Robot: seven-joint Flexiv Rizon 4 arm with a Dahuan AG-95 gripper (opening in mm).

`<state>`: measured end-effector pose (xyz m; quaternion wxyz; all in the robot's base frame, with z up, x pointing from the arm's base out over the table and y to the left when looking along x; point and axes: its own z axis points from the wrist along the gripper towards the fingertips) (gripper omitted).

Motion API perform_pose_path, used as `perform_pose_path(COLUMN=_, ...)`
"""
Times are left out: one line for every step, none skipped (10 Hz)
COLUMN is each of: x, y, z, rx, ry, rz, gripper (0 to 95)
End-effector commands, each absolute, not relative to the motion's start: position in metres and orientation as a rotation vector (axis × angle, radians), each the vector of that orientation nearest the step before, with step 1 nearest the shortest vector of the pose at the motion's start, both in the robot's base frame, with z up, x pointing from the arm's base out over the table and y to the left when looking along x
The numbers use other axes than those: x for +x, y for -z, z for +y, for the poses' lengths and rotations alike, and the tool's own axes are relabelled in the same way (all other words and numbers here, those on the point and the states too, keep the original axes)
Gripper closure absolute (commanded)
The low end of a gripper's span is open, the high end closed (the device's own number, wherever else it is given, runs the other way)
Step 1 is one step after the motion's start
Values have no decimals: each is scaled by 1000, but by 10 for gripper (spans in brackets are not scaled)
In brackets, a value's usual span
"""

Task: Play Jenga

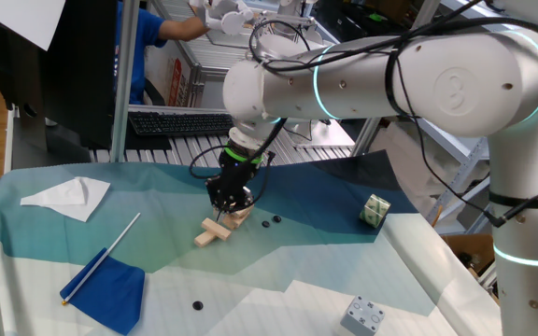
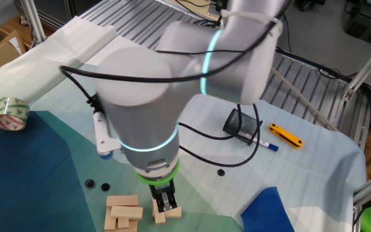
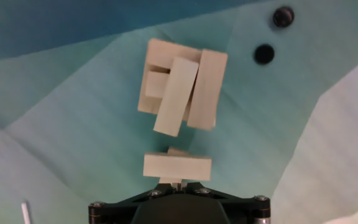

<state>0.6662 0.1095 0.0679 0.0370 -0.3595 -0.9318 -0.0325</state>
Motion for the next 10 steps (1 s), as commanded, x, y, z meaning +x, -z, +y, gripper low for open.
perform_pose_path(x=665, y=-71, z=104, rx=-973, ry=89, rz=-2933, gripper=950)
perform_pose_path(x=665, y=-71, z=102, rx=-950, ry=87, rz=-2943, gripper=950)
perform_pose_path(x=665, y=-72, z=92, rx=-850, ry=76, rz=-2979, gripper=950)
perform_pose_path(x=666, y=-72, z=85, rx=-809, ry=69, rz=-2995, gripper=950)
perform_pose_path(x=667, y=-72, z=79, rx=-774, ry=48, rz=-3015, gripper=950)
perform_pose_path(x=665, y=-72, z=67, rx=-709, ry=18, rz=-3047, gripper=950)
perform_pose_path(x=666, y=-72, z=59, rx=-687, ry=20, rz=-3054, gripper=950)
perform_pose_path(x=668, y=-69, z=44, rx=-631, ry=7, rz=-3069, gripper=950)
perform_pose_path(x=668, y=-68, z=35, rx=-600, ry=-10, rz=-3079, gripper=950)
perform_pose_path(x=669, y=-68, z=25, rx=-583, ry=-7, rz=-3079, gripper=950)
